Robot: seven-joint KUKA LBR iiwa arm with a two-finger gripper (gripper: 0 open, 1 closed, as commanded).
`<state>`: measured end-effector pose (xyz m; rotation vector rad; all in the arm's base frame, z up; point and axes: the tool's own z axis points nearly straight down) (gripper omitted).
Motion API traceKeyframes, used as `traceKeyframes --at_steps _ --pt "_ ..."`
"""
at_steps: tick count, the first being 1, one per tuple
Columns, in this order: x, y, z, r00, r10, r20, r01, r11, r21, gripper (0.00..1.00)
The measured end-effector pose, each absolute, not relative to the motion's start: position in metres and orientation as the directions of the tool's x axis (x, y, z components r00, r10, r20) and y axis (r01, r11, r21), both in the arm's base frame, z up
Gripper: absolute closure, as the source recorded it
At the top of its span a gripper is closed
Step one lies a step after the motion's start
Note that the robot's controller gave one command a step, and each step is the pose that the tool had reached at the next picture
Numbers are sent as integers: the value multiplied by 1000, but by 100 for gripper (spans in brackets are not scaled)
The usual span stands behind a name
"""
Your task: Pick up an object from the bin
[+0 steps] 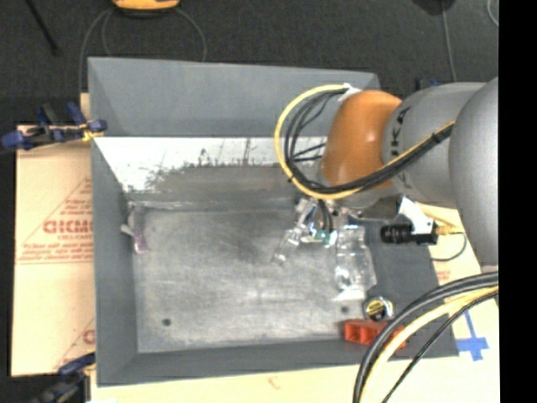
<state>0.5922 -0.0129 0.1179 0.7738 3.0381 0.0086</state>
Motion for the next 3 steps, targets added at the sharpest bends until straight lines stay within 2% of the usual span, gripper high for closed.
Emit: traceKeyframes --at_steps 1,2,3 --pt "652 33 80 -923 384 0 384 923 -2 0" --pt "635 61 86 -816 579 0 579 816 3 0" --pt "620 2 107 -584 812 -2 812 584 0 0"
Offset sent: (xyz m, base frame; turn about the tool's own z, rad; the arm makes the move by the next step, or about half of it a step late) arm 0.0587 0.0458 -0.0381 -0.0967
